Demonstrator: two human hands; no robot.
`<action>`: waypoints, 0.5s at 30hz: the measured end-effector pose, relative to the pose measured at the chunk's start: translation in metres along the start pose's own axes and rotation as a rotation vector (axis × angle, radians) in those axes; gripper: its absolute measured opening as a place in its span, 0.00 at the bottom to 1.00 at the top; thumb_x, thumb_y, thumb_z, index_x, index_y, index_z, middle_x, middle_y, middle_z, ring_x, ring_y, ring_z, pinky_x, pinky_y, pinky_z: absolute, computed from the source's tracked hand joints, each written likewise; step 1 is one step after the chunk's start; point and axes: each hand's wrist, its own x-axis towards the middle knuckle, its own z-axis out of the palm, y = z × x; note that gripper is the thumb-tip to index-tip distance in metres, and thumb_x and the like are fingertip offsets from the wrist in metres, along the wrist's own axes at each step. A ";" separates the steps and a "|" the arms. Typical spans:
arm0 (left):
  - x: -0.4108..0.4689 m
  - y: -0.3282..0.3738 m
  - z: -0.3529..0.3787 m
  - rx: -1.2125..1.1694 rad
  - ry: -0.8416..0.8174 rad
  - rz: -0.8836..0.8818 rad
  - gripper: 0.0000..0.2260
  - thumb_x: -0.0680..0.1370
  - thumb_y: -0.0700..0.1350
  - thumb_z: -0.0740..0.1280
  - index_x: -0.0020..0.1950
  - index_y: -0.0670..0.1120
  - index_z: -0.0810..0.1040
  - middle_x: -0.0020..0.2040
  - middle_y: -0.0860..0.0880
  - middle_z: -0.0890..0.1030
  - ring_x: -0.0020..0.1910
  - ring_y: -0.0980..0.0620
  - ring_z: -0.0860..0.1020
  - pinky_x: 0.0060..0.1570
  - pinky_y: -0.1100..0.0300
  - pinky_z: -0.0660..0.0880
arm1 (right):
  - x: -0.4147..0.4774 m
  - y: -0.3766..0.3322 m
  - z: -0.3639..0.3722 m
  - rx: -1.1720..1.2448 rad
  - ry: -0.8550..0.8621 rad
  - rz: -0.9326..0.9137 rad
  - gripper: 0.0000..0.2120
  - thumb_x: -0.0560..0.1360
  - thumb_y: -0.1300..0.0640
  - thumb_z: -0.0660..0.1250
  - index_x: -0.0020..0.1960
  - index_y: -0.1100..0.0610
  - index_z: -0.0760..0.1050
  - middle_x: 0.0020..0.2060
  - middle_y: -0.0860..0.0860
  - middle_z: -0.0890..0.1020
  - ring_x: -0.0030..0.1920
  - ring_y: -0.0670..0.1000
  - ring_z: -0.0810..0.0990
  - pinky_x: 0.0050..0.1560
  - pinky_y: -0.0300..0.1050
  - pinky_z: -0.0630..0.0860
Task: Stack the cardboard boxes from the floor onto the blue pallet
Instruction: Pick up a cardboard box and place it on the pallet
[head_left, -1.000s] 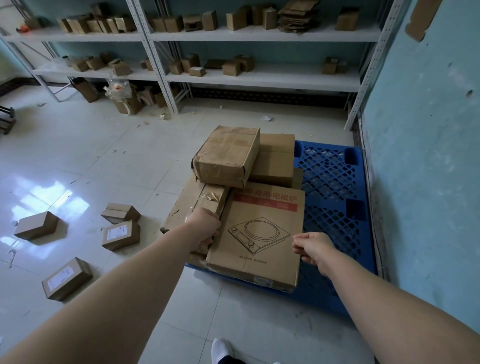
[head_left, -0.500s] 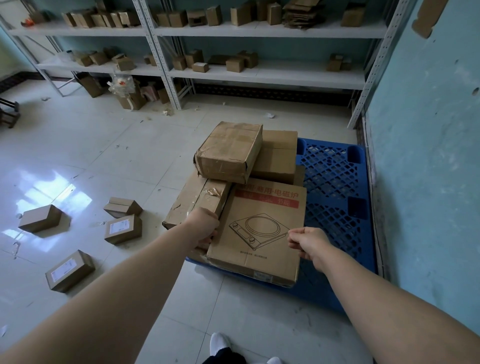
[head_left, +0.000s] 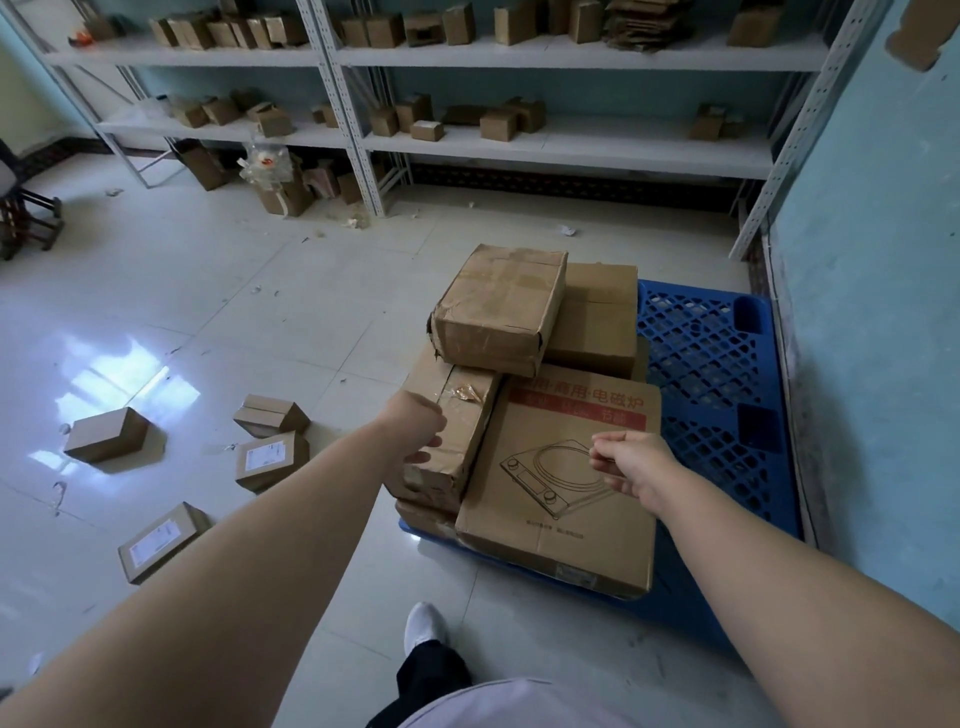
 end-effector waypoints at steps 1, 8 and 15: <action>0.011 0.002 -0.009 0.006 -0.011 0.005 0.09 0.79 0.37 0.64 0.59 0.41 0.76 0.50 0.42 0.79 0.43 0.49 0.79 0.40 0.57 0.78 | 0.006 -0.007 0.014 0.017 -0.002 0.004 0.03 0.77 0.61 0.68 0.49 0.56 0.80 0.43 0.52 0.84 0.43 0.48 0.83 0.40 0.41 0.76; 0.115 0.011 -0.064 0.073 -0.093 -0.053 0.10 0.79 0.37 0.64 0.60 0.39 0.76 0.50 0.42 0.78 0.40 0.50 0.78 0.37 0.58 0.76 | 0.044 -0.048 0.101 0.095 0.053 0.083 0.03 0.77 0.59 0.68 0.49 0.54 0.79 0.45 0.51 0.85 0.45 0.47 0.84 0.51 0.45 0.79; 0.207 0.043 -0.067 0.106 -0.154 -0.063 0.10 0.81 0.39 0.62 0.60 0.37 0.74 0.46 0.44 0.77 0.40 0.50 0.77 0.34 0.59 0.74 | 0.099 -0.084 0.131 0.084 0.134 0.106 0.02 0.77 0.58 0.68 0.49 0.54 0.80 0.46 0.51 0.84 0.48 0.49 0.83 0.45 0.43 0.79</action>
